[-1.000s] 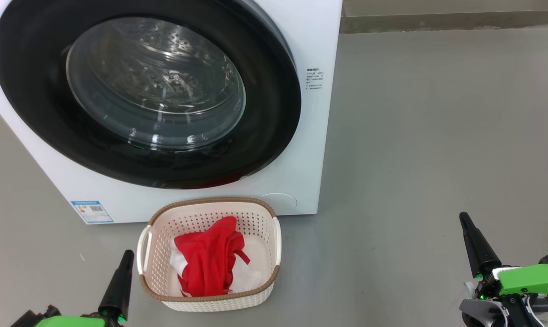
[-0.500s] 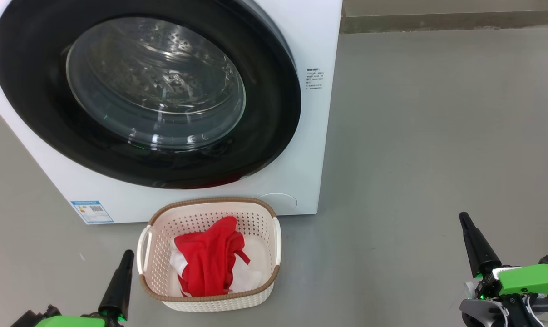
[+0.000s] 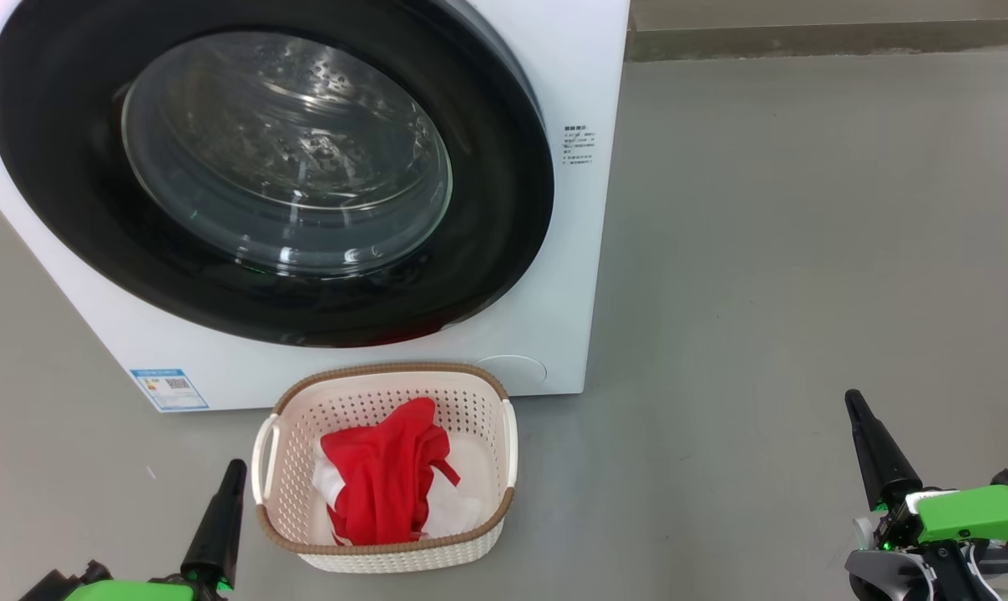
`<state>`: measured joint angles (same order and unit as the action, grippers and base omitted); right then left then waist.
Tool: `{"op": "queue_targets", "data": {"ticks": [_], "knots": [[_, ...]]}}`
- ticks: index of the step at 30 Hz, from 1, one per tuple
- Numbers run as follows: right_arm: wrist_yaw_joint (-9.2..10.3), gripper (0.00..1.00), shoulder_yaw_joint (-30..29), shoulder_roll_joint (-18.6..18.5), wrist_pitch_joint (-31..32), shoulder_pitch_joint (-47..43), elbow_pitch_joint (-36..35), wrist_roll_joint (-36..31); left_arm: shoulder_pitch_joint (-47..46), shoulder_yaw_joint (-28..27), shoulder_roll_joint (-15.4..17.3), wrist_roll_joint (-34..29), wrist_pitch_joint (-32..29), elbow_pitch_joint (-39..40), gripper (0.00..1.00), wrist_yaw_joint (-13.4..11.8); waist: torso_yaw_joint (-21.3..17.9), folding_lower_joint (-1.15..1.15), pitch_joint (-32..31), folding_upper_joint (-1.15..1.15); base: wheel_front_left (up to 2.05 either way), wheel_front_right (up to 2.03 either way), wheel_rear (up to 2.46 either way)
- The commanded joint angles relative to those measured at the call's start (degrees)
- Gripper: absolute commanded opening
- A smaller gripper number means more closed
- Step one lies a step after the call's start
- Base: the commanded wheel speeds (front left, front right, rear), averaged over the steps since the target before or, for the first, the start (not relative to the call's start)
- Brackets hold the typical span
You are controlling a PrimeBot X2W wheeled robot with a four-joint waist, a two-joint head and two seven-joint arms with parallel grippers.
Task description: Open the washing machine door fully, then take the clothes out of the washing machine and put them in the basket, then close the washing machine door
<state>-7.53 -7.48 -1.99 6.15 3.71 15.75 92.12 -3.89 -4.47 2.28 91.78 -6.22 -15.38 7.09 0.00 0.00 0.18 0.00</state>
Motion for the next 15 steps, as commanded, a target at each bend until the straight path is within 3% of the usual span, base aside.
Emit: {"op": "queue_targets", "data": {"ticks": [1,15], "knots": [[0.04,0.00,1.0,-0.9,0.3,2.5,-1.7,0.1,-2.3,-2.1,0.6,0.4,-0.3,1.3,0.00,0.4,0.0,0.00,0.0,0.00,0.00,0.00,0.00],[0.04,0.00,1.0,-0.9,0.3,2.5,-1.7,0.1,-2.3,-2.1,0.6,0.4,-0.3,1.3,0.00,0.4,0.0,0.00,0.0,0.00,0.00,0.00,0.00]]}}
